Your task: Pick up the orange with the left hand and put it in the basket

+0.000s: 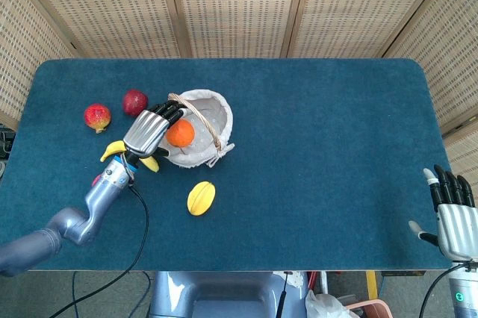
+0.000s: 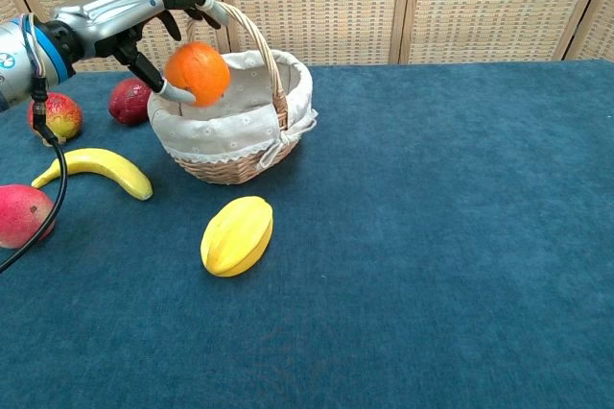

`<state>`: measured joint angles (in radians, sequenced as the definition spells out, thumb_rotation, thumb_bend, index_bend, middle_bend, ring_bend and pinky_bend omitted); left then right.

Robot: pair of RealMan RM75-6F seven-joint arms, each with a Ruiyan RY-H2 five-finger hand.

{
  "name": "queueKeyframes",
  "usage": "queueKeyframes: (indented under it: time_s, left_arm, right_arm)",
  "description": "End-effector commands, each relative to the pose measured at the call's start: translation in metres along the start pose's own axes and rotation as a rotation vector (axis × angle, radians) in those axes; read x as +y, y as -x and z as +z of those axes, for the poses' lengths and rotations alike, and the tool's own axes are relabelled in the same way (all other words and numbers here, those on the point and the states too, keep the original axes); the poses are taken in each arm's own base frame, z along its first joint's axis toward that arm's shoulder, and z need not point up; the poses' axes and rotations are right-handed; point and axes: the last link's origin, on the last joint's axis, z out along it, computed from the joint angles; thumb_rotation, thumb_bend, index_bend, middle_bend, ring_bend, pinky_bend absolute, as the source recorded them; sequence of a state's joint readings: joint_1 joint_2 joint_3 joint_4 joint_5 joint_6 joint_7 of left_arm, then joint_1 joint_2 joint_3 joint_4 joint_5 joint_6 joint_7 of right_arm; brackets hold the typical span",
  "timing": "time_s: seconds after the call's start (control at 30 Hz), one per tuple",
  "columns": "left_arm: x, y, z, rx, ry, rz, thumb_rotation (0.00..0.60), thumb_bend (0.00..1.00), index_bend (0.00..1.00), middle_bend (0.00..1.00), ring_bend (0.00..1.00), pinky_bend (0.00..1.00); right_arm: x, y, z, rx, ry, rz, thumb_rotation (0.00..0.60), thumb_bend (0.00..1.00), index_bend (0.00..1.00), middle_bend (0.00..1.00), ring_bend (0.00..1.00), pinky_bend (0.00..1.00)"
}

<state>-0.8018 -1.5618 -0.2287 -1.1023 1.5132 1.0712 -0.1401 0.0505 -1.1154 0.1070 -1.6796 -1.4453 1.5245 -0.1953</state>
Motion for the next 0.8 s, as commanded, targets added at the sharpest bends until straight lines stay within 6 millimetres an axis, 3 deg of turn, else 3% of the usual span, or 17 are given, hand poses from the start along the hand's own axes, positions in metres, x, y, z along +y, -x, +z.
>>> queueKeyframes:
  time_s: [0.03, 0.2, 0.3, 0.37, 0.47, 0.5, 0.63, 0.8]
  left_arm:
    - [-0.006, -0.008, -0.012, 0.003, 0.006, -0.011, 0.600, 0.00, 0.07, 0.06, 0.09, 0.21]
    - [-0.018, -0.027, -0.037, 0.035, 0.008, -0.012, 0.600, 0.00, 0.08, 0.06, 0.09, 0.21]
    - [-0.027, -0.043, -0.063, 0.067, -0.001, -0.021, 0.600, 0.00, 0.09, 0.08, 0.09, 0.21]
    - [-0.035, -0.055, -0.087, 0.093, -0.017, -0.032, 0.600, 0.00, 0.10, 0.08, 0.08, 0.19]
    - [-0.048, -0.067, -0.120, 0.105, -0.075, -0.039, 0.600, 0.00, 0.01, 0.01, 0.01, 0.04]
    - [-0.056, -0.068, -0.141, 0.075, -0.134, -0.033, 0.600, 0.00, 0.00, 0.00, 0.00, 0.00]
    - [-0.065, -0.077, -0.201, -0.028, -0.347, -0.020, 0.600, 0.00, 0.00, 0.00, 0.00, 0.00]
    - [-0.057, -0.078, -0.250, -0.003, -0.498, -0.040, 0.600, 0.00, 0.00, 0.00, 0.00, 0.00]
  right_arm:
    - [-0.001, -0.001, -0.001, 0.002, -0.005, 0.002, 0.600, 0.00, 0.00, 0.00, 0.00, 0.00]
    - [-0.003, -0.003, -0.004, 0.008, -0.015, 0.008, 0.600, 0.00, 0.00, 0.00, 0.00, 0.00]
    - [-0.004, -0.004, -0.005, 0.010, -0.023, 0.013, 0.600, 0.00, 0.00, 0.00, 0.00, 0.00]
    - [-0.004, -0.005, -0.006, 0.012, -0.026, 0.017, 0.600, 0.00, 0.00, 0.00, 0.00, 0.00]
    - [-0.004, -0.007, -0.007, 0.015, -0.030, 0.023, 0.600, 0.00, 0.00, 0.00, 0.00, 0.00]
    - [-0.004, -0.007, -0.007, 0.016, -0.033, 0.026, 0.600, 0.00, 0.00, 0.00, 0.00, 0.00]
    - [-0.006, -0.008, -0.008, 0.016, -0.045, 0.032, 0.600, 0.00, 0.00, 0.00, 0.00, 0.00]
    - [-0.007, -0.008, -0.009, 0.015, -0.056, 0.036, 0.600, 0.00, 0.00, 0.00, 0.00, 0.00]
